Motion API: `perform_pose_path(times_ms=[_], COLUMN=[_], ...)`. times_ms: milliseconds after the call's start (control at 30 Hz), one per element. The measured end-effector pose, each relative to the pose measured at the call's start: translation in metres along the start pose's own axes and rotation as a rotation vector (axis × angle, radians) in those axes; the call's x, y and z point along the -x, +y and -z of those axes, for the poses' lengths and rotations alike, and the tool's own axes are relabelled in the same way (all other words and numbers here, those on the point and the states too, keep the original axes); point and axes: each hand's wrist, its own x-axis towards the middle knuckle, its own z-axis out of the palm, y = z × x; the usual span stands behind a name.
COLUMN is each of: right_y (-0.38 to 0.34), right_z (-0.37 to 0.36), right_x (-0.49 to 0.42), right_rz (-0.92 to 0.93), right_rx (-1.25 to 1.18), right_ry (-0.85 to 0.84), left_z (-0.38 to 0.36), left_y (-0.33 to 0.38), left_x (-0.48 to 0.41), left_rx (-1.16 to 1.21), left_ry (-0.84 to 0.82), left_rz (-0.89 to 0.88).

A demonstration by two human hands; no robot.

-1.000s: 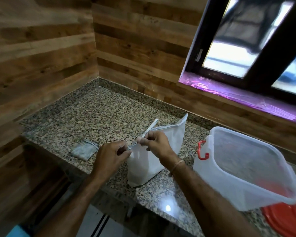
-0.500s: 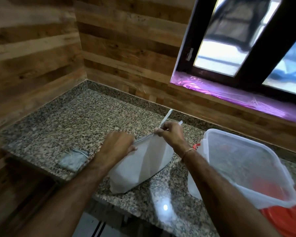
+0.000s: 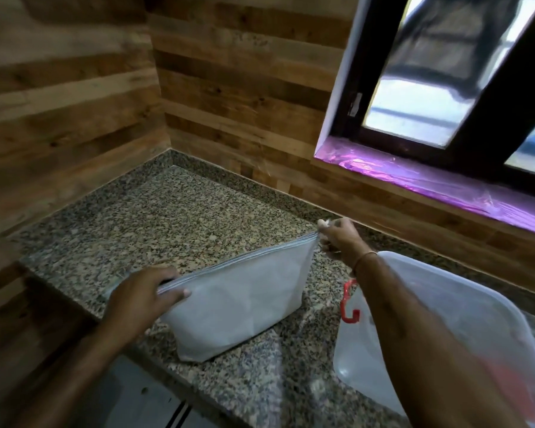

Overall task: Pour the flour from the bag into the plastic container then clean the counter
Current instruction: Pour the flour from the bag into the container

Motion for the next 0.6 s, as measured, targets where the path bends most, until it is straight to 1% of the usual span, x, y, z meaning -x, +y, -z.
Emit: perform_pose_path(times_ms=[67, 100, 133, 200, 300, 333, 400, 467, 500, 533, 600], right_y=[0.002, 0.005, 0.007, 0.013, 0.013, 0.011, 0.011, 0.011, 0.013, 0.014, 0.013], right_z=[0.003, 0.006, 0.007, 0.011, 0.008, 0.004, 0.000, -0.006, -0.008, -0.010, -0.013], right_x=[0.005, 0.005, 0.003, -0.005, -0.010, -0.009, -0.014, -0.013, -0.014, -0.013, -0.010], right_rz=[-0.084, -0.117, -0.136, -0.143, -0.158, -0.143, -0.065, 0.003, 0.021, 0.026, 0.003], right_rx=[-0.040, -0.046, -0.045, -0.002, 0.078, 0.109, 0.128, 0.096, 0.075, 0.049, 0.021], right_ry=[-0.253, -0.347, -0.426, -0.494, -0.519, -0.519, -0.456, -0.393, -0.363, -0.338, -0.332], left_z=[0.004, 0.003, 0.000, -0.006, -0.016, -0.020, -0.023, -0.006, 0.008, 0.025, 0.048], left_y=[-0.013, -0.018, -0.019, -0.015, -0.005, -0.003, -0.002, -0.006, -0.012, -0.016, -0.021], left_x=[0.022, 0.031, 0.040, 0.049, 0.055, 0.057, 0.057, 0.053, 0.050, 0.048, 0.047], left_rx=[0.248, 0.325, 0.378, 0.501, 0.631, 0.631, 0.626, 0.701, 0.707, 0.678, 0.567], left_ry=[0.021, 0.037, 0.064, 0.121, 0.237, 0.258, 0.286, 0.442, 0.526, 0.564, 0.494], left_rz=[0.160, 0.193, 0.223, 0.317, 0.497, 0.519, 0.551, 0.597, 0.609, 0.594, 0.529])
